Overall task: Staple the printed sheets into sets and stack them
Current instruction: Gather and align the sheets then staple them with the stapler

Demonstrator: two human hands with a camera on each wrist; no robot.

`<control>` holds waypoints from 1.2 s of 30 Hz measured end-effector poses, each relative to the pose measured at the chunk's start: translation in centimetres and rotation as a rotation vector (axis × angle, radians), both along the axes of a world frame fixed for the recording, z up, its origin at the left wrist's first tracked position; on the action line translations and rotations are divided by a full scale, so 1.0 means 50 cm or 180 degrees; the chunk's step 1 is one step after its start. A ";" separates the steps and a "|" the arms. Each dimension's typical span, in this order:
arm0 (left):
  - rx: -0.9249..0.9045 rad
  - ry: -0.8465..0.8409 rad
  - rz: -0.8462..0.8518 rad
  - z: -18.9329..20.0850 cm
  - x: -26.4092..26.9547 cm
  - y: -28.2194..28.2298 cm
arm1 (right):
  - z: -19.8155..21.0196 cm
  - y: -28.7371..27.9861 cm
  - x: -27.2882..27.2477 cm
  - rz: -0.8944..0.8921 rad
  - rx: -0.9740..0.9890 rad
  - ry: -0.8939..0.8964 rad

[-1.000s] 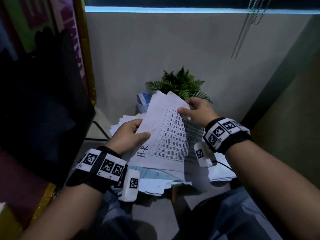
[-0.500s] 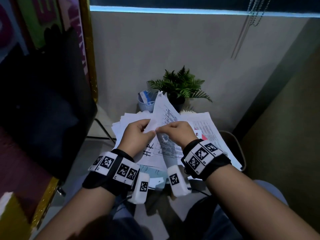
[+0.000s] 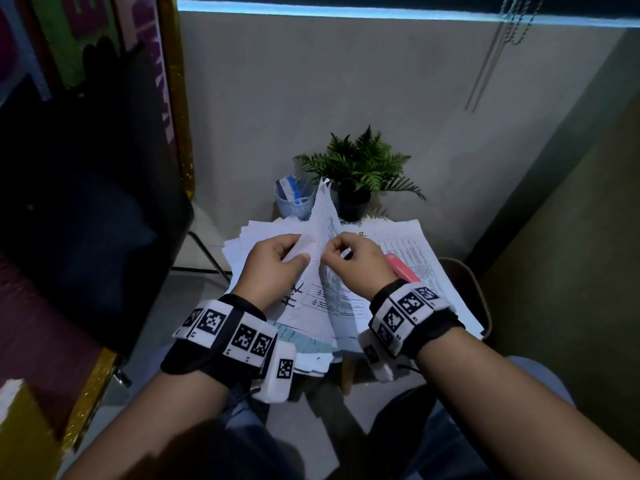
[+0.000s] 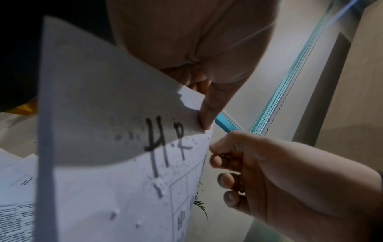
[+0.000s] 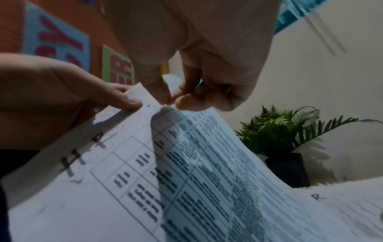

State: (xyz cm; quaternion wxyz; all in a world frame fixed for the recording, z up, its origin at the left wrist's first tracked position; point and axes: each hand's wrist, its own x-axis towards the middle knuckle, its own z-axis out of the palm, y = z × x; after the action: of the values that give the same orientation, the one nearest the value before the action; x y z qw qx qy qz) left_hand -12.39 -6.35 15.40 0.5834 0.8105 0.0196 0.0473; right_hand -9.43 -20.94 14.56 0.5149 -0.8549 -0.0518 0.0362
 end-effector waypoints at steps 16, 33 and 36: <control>0.0088 0.0045 -0.0034 -0.005 0.013 0.007 | 0.008 -0.007 0.013 -0.0158 0.0402 0.0611; 0.0135 0.0077 0.0039 -0.007 0.018 0.007 | -0.014 -0.001 0.006 0.0222 0.0240 -0.0308; 0.0304 0.0030 -0.0064 0.000 0.021 0.008 | -0.028 -0.004 0.006 0.0339 -0.0006 -0.0920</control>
State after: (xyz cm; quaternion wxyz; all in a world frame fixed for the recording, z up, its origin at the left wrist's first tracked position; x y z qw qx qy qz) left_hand -11.34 -5.97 15.38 0.5444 0.8378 0.0120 0.0385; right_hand -9.11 -21.13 13.14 0.4987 -0.8477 -0.1706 -0.0600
